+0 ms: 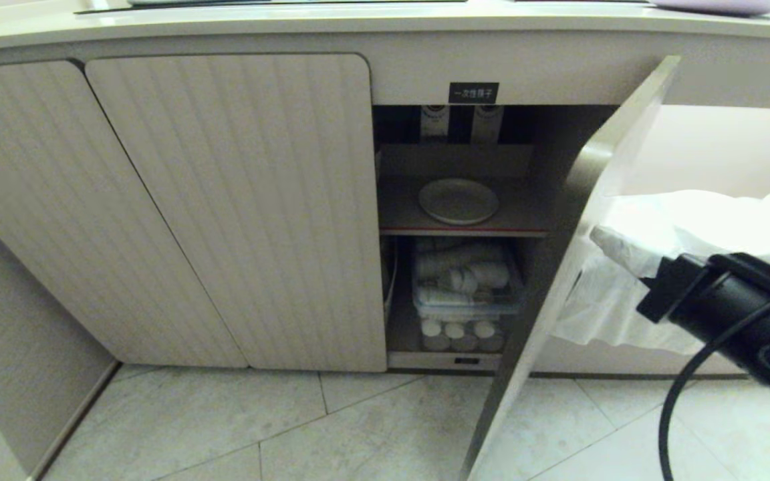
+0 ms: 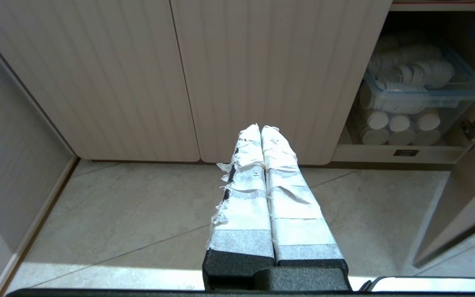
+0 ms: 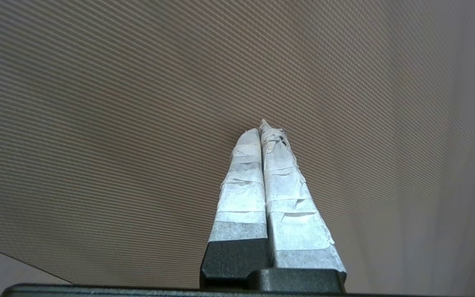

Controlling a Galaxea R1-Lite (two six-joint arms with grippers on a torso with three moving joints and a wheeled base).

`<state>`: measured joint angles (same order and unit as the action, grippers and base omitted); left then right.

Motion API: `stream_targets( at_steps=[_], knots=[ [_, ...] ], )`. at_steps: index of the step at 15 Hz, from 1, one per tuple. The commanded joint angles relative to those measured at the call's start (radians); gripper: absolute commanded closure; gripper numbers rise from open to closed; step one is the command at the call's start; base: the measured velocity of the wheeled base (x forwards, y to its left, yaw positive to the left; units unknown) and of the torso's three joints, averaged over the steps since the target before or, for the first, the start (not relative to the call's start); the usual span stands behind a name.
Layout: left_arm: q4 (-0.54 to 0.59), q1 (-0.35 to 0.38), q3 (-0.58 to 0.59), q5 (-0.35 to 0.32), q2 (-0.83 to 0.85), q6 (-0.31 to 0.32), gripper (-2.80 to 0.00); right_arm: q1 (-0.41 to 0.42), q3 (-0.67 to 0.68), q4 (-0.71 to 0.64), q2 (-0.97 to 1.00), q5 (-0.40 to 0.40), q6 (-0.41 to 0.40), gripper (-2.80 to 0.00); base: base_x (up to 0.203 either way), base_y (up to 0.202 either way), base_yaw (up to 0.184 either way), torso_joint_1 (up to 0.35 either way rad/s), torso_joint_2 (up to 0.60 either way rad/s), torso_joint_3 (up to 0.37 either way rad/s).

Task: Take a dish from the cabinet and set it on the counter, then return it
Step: Close the cabinet door

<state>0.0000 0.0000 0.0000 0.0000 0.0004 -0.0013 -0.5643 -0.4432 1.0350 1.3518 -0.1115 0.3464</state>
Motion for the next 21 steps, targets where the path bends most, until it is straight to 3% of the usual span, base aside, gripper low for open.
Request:
stream_targets(
  at_steps=[1,13,19,21],
  knots=[
    [0.000,0.000,0.000,0.000,0.000,0.000,0.00,0.000,-0.025,0.015,0.066,-0.001,0.001,0.00,0.000,0.000,0.000,0.000,0.00,0.000],
    [0.000,0.000,0.000,0.000,0.000,0.000,0.00,0.013,-0.345,0.044,0.426,-0.051,-0.006,0.00,0.000,0.000,0.000,0.000,0.00,0.000],
    [0.000,0.000,0.000,0.000,0.000,0.000,0.00,0.037,-0.474,0.142,0.555,-0.124,-0.072,0.00,0.000,0.000,0.000,0.000,0.00,0.000],
    [0.000,0.000,0.000,0.000,0.000,0.000,0.00,0.040,-0.441,0.183,0.563,-0.196,-0.099,0.00,0.000,0.000,0.000,0.000,0.00,0.000]
  ],
)
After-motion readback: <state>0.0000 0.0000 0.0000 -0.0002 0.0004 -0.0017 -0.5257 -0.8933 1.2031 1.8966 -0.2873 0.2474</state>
